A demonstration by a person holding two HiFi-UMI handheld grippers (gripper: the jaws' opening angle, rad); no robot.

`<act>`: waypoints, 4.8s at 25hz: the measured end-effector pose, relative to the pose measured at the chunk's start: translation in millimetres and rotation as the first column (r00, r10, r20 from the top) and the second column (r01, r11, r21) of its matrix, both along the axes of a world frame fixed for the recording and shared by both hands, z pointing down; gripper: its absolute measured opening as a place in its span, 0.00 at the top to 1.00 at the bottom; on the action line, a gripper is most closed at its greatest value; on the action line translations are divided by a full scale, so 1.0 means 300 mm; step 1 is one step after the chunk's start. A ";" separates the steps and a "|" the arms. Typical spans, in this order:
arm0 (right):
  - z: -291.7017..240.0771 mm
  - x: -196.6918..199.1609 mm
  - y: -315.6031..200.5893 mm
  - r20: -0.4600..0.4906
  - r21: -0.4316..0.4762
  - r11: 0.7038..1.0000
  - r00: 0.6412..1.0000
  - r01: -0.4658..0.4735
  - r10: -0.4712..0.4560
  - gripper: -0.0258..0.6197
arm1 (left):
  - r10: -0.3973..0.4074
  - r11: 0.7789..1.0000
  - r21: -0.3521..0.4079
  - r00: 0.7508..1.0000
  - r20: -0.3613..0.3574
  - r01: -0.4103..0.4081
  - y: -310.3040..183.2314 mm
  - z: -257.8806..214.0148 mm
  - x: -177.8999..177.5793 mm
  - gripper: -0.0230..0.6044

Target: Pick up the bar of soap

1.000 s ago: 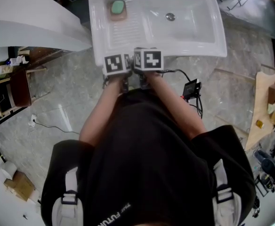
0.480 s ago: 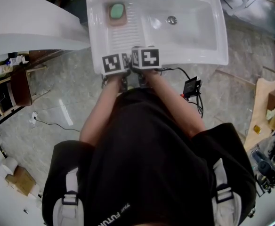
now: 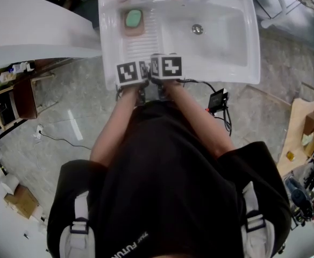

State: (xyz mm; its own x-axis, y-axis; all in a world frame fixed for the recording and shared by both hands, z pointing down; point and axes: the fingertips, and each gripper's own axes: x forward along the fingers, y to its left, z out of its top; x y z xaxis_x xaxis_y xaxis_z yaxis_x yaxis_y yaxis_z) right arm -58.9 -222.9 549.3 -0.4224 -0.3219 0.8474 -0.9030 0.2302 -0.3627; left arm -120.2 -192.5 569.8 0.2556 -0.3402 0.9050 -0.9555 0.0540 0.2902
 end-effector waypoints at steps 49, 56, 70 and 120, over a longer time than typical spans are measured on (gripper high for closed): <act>-0.014 0.042 -0.251 0.036 -0.002 0.999 0.999 -0.038 0.038 0.94 | 0.016 1.000 0.015 0.998 0.063 -0.017 -0.345 -0.033 -0.071 0.97; -0.136 -0.087 -0.312 -0.017 0.172 0.979 0.994 0.110 -0.109 0.94 | 0.120 0.989 0.085 0.991 0.054 -0.124 -0.478 -0.072 -0.095 0.77; -0.024 -0.059 -0.345 -0.082 0.065 0.989 0.988 0.136 -0.131 0.94 | 0.212 0.973 0.083 0.975 0.068 -0.217 -0.665 0.044 -0.104 0.63; 0.070 -0.013 -0.397 -0.038 -0.050 0.998 0.999 0.035 -0.037 0.94 | 0.300 0.953 -0.090 0.940 0.162 -0.289 -0.728 0.177 -0.073 0.55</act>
State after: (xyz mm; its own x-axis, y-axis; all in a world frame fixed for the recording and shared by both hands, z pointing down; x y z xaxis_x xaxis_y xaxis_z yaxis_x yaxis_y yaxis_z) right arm -62.9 -342.0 570.4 -0.3998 -0.2645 0.8776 -0.9079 0.2458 -0.3395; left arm -142.1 -410.9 622.8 0.1742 -0.2137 0.9612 -0.9663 -0.2247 0.1252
